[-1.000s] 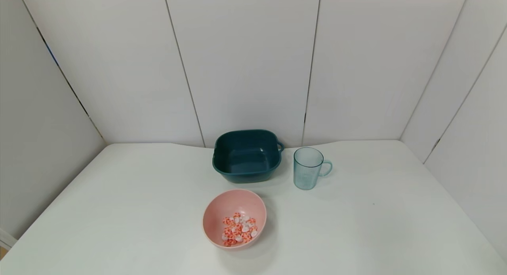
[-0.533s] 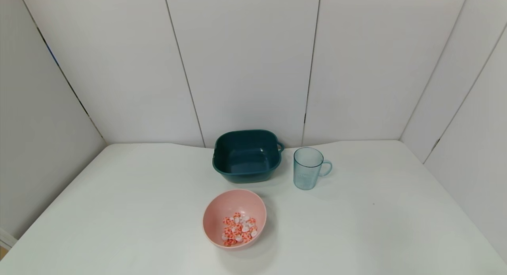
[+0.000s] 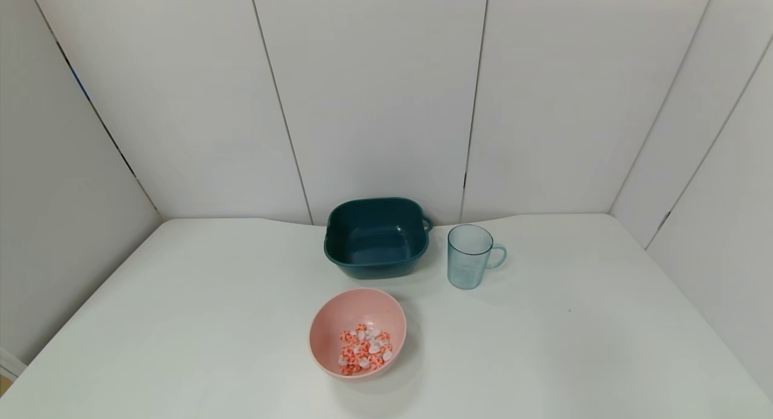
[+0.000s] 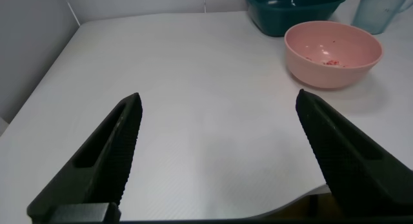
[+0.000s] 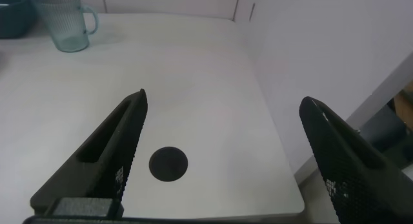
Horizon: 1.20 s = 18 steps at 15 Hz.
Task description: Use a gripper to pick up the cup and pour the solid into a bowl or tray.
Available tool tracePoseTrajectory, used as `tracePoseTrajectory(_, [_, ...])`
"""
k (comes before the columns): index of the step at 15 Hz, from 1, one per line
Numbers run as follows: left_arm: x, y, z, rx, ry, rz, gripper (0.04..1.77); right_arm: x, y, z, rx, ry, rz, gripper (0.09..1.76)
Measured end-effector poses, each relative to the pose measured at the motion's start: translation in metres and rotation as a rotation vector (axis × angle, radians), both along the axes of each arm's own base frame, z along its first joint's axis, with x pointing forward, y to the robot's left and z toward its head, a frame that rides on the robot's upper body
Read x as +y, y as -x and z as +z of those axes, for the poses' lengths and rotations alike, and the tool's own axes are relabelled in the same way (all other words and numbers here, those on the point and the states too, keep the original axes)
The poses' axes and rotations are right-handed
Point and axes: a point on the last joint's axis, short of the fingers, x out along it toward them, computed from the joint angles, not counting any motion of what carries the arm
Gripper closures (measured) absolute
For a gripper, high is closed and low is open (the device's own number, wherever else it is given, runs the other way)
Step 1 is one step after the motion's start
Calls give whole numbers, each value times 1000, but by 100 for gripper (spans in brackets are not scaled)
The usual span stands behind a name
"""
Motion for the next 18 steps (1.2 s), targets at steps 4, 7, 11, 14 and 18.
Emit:
tracePoseTrajectory(4, [0, 0, 0, 0, 0, 0, 9, 1, -3, -15, -23, 0, 40, 14])
tracePoseTrajectory(7, [0, 0, 0, 0, 0, 0, 9, 1, -4, -19, -28, -1, 63, 14])
tracePoseTrajectory(11, [0, 0, 0, 0, 0, 0, 9, 2, -7, -25, -45, -16, 101, 14])
tracePoseTrajectory(14, [0, 0, 0, 0, 0, 1, 9, 3, -9, -32, -12, -51, 125, 14])
tracePoseTrajectory(18, [0, 0, 0, 0, 0, 0, 9, 3, -10, -33, -8, -76, 126, 14])
